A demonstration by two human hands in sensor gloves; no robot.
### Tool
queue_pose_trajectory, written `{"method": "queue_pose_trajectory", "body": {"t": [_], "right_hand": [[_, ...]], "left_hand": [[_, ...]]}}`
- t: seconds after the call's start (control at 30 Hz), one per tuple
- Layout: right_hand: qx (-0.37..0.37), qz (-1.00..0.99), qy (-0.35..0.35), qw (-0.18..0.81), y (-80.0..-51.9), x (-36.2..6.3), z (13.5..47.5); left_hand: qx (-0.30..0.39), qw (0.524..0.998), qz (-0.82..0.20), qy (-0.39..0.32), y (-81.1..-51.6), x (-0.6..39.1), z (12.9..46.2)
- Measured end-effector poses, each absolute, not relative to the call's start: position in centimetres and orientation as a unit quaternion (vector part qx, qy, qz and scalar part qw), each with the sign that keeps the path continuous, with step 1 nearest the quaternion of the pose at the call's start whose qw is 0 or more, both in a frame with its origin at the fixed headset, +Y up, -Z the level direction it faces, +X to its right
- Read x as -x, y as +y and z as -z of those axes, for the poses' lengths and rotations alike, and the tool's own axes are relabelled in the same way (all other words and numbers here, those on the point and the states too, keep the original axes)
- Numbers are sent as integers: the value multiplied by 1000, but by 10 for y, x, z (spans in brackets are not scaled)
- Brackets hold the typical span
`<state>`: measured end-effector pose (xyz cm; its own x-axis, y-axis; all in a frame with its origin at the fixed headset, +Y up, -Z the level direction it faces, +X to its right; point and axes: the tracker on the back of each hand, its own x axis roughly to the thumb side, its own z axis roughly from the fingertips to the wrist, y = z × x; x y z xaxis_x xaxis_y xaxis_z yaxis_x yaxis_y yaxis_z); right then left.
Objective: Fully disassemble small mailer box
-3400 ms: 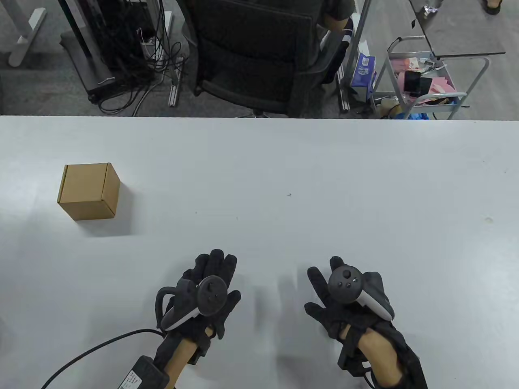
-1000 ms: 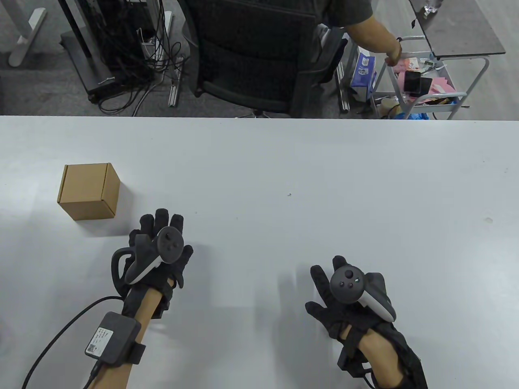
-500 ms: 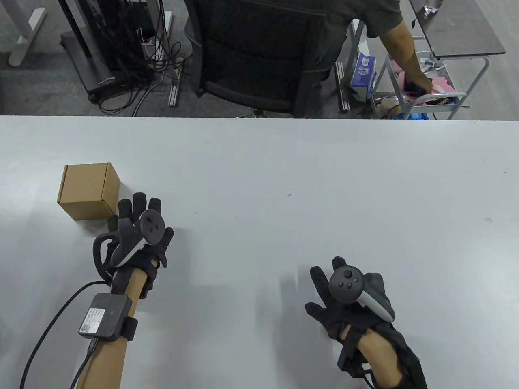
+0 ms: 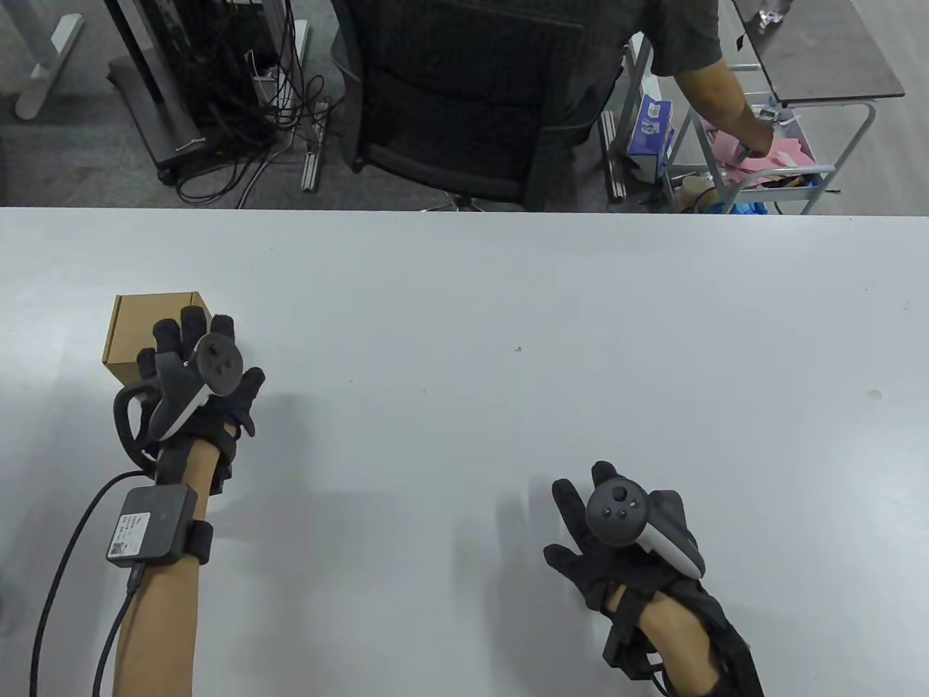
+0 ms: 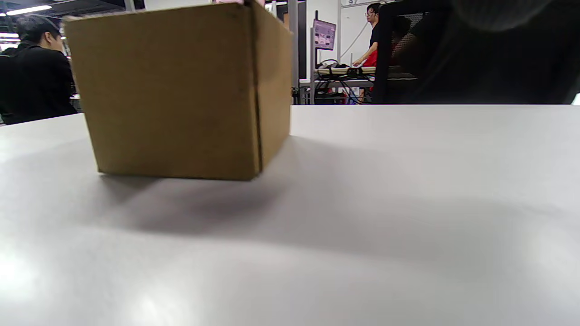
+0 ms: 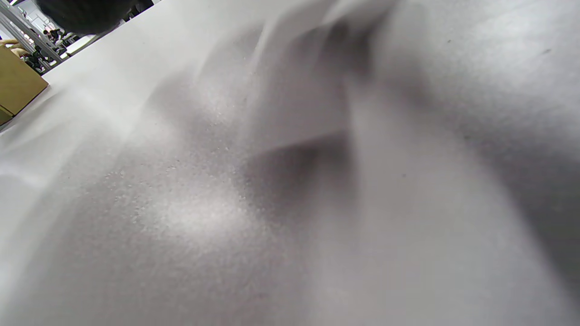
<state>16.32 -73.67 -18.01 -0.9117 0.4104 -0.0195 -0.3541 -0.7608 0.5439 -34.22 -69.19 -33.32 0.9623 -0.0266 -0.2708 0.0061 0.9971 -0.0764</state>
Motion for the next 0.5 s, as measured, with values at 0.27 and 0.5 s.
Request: {"method": "queue_pose_trajectory", "body": {"t": [0.27, 0.5], "right_hand": [[-49, -938, 275, 205, -735, -163, 180], [-44, -939, 270, 208, -734, -166, 180]], "left_hand": [[50, 982, -2, 184, -682, 379, 359], [56, 971, -23, 233, -671, 406, 383]]}}
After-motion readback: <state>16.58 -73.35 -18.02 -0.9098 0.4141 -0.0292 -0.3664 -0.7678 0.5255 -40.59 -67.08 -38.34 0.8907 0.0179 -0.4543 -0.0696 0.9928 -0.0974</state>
